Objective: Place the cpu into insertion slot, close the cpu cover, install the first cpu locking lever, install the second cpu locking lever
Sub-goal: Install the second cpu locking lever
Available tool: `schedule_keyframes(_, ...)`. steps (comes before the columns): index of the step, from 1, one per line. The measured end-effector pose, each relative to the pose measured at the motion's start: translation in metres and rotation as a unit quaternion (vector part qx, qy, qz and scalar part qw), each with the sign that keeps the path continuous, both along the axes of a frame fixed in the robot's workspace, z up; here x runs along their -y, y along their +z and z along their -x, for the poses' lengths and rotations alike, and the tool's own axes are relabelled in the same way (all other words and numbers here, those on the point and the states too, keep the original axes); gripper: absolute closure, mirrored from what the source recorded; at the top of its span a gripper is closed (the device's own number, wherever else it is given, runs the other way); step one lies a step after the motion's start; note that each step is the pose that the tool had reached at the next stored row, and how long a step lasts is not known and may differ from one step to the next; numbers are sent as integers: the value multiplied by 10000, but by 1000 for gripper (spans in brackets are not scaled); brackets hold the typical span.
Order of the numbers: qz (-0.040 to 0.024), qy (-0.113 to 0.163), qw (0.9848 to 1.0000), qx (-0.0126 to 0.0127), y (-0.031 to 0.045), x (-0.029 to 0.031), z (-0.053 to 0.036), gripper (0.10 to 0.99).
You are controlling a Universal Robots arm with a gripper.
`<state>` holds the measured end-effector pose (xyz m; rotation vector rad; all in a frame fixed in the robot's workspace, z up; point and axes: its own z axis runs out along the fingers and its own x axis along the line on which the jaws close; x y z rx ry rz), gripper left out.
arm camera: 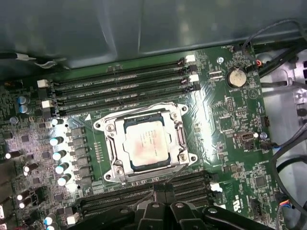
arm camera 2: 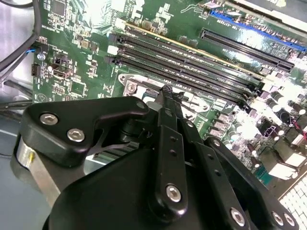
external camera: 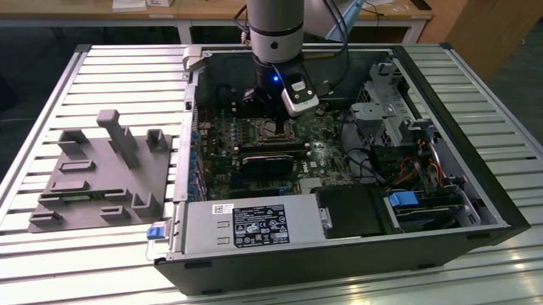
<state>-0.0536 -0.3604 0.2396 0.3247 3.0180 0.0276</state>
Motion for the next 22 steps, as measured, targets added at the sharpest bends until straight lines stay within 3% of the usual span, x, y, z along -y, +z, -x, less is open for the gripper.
schedule_keyframes(10, -264, 0, 9997, 0, -33, 118, 12, 984)
schedule_keyframes(22, -493, 0, 9988, -2, -102, 199, 77, 984)
